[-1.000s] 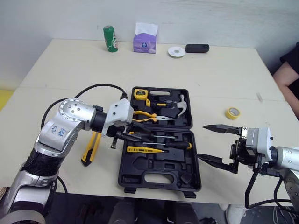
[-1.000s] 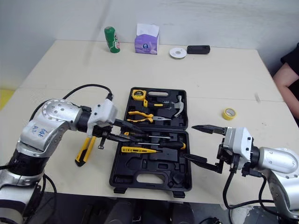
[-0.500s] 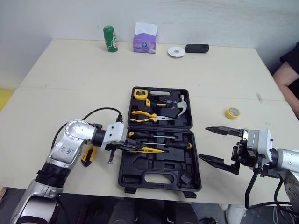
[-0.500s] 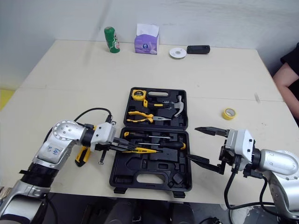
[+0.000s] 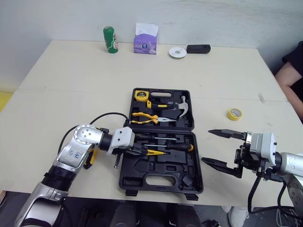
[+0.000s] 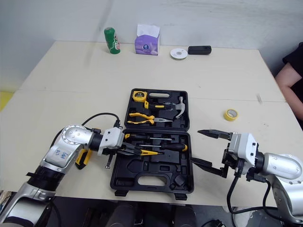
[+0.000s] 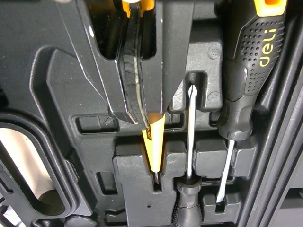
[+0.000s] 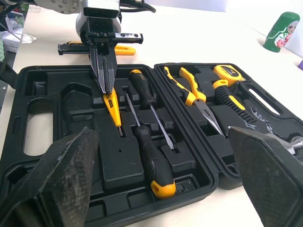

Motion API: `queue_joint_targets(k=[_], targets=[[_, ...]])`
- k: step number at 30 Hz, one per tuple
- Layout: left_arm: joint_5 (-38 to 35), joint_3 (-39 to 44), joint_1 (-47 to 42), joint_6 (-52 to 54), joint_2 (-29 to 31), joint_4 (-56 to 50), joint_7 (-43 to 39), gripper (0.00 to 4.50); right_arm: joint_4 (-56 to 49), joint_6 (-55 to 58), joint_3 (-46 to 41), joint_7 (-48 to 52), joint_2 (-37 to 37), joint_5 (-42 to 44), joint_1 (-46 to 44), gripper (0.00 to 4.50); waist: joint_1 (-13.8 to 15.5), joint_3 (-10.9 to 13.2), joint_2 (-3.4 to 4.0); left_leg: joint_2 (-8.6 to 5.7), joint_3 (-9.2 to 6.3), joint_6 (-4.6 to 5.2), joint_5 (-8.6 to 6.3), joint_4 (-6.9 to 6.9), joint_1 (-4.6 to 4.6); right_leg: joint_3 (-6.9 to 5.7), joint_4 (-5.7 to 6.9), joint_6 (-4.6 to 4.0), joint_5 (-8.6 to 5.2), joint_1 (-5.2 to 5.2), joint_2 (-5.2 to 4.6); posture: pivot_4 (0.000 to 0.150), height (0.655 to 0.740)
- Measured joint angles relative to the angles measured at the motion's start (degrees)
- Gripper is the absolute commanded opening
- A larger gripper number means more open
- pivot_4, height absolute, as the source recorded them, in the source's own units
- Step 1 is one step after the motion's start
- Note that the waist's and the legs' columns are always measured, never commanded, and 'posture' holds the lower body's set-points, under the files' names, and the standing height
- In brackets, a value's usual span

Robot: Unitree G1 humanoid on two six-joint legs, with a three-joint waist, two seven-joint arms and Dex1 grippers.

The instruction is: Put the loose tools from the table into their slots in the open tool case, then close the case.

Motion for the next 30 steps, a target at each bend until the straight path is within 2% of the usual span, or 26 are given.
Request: queue_joint_targets(k=[9,24,27,30], targets=[[2.5,-0.7,-1.6,2.3,-1.7,1.7,3.5,0.02,0.0,0.0,0.0,-0.6,0.0,0.0,0.6,4.50,0.0,0.0,0.04,0.00,0.00,0.00,0.00,0.00,0.07,0.00,-0.01,0.00,0.00,0.07,0.00,0.150,0.7400],[2.6,-1.0,-0.7,-2.9,-1.6,2.3,2.2,0.02,0.3,-0.1,0.0,-1.0,0.5,-0.2,1.0,4.50,0.0,-0.1,0.08,0.00,0.00,0.00,-0.01,-0.01,0.12,0.01,-0.07,0.00,0.00,0.10,-0.04,0.150,0.7400],[2.1,-0.2,-0.2,-5.4,-1.9,3.2,1.8,0.02,1.7,-1.2,0.0,-1.0,0.6,-0.9,1.1,4.50,0.0,-0.1,0.08,0.00,0.00,0.00,-0.01,0.00,0.11,0.01,-0.08,0.00,0.00,0.09,-0.04,0.150,0.7400],[-1.6,2.1,0.1,-4.7,-2.4,3.7,1.2,0.02,3.7,-2.9,-1.1,-0.7,0.6,-1.5,1.9,4.50,0.0,-0.1,0.07,0.00,-0.01,0.00,-0.01,-0.01,0.05,-0.01,-0.07,0.00,0.00,0.05,-0.04,0.150,0.7400]])
